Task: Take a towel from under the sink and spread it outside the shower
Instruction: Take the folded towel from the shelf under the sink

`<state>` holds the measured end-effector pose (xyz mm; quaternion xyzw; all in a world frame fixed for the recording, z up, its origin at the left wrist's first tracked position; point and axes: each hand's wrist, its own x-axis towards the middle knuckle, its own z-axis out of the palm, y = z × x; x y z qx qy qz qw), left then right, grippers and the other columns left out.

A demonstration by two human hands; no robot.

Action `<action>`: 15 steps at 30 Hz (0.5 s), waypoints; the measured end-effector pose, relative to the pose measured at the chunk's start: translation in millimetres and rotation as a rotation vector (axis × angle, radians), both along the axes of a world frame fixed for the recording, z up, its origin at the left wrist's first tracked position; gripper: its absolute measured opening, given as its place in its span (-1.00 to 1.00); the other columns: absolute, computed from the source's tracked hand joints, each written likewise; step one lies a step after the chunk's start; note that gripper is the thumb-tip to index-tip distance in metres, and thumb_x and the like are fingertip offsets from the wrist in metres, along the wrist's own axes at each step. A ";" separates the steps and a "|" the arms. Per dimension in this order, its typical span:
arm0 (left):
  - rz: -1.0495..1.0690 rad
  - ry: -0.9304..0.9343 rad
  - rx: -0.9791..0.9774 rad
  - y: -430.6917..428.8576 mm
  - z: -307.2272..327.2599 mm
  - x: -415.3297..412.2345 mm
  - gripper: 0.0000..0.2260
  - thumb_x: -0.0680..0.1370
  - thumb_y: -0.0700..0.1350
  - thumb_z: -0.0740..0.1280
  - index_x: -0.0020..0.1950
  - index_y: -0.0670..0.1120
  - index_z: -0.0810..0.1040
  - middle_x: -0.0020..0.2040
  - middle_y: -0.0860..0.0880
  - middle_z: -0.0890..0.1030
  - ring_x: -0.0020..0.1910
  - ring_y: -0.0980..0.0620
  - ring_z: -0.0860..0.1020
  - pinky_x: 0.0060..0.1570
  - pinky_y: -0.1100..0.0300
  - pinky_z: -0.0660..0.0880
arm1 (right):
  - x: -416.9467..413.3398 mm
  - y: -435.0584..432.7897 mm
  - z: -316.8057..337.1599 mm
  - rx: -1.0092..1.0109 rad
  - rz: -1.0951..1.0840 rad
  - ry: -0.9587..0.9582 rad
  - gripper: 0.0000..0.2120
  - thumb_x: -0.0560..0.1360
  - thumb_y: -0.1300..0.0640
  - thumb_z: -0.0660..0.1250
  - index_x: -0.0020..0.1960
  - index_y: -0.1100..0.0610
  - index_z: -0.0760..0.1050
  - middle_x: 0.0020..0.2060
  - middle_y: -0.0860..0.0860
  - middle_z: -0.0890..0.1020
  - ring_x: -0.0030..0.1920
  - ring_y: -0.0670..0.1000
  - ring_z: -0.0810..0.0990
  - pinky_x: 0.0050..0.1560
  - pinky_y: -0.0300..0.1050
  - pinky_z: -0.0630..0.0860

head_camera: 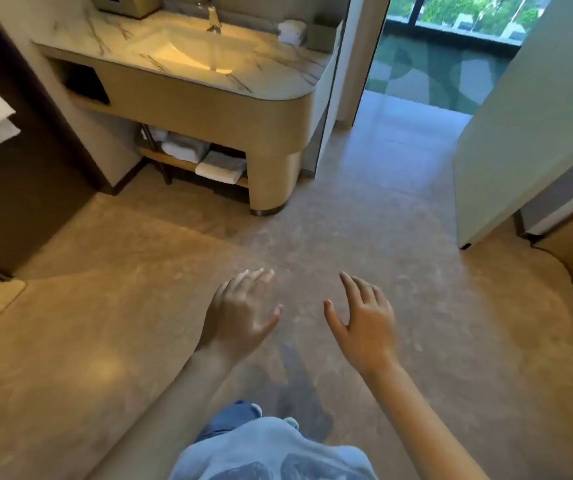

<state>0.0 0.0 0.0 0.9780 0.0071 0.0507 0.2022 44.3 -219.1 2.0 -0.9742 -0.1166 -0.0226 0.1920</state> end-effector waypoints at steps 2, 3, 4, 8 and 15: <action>0.071 -0.013 -0.011 11.3 3.8 -5.2 -0.44 0.49 0.18 0.16 0.39 -0.08 0.46 0.32 -0.09 0.54 0.30 -0.12 0.47 0.25 0.01 0.38 | 6.7 11.2 3.3 0.031 0.047 -0.026 -0.44 0.56 -0.17 0.21 0.45 0.11 0.38 0.35 0.05 0.50 0.35 0.10 0.43 0.36 0.08 0.38; 0.106 -0.021 -0.008 17.7 3.3 -7.8 -0.44 0.50 0.18 0.15 0.40 -0.08 0.45 0.32 -0.10 0.54 0.31 -0.12 0.46 0.26 0.00 0.38 | 10.0 18.0 4.1 0.037 0.075 -0.046 -0.45 0.56 -0.17 0.22 0.44 0.11 0.39 0.35 0.05 0.51 0.34 0.10 0.44 0.35 0.09 0.39; 0.152 -0.021 -0.002 25.1 4.5 -10.7 -0.44 0.50 0.18 0.14 0.41 -0.09 0.45 0.33 -0.10 0.53 0.32 -0.12 0.45 0.27 -0.01 0.38 | 13.6 25.2 5.4 0.043 0.106 -0.053 -0.45 0.56 -0.17 0.22 0.44 0.12 0.39 0.34 0.06 0.52 0.33 0.11 0.45 0.34 0.10 0.40; 0.282 -0.033 -0.006 58.3 4.6 -26.2 -0.42 0.51 0.19 0.12 0.43 -0.08 0.43 0.36 -0.10 0.51 0.35 -0.12 0.43 0.31 -0.04 0.37 | 23.4 62.5 6.9 0.091 0.214 -0.076 -0.48 0.57 -0.13 0.25 0.43 0.12 0.41 0.32 0.06 0.53 0.32 0.12 0.47 0.33 0.11 0.40; 0.443 -0.034 -0.020 121.0 -5.2 -42.5 -0.46 0.52 0.17 0.15 0.40 -0.10 0.45 0.33 -0.08 0.53 0.32 -0.09 0.45 0.29 0.00 0.40 | 39.4 140.4 -1.0 0.122 0.374 -0.040 -0.52 0.57 -0.09 0.25 0.41 0.13 0.43 0.30 0.06 0.55 0.30 0.12 0.48 0.30 0.13 0.44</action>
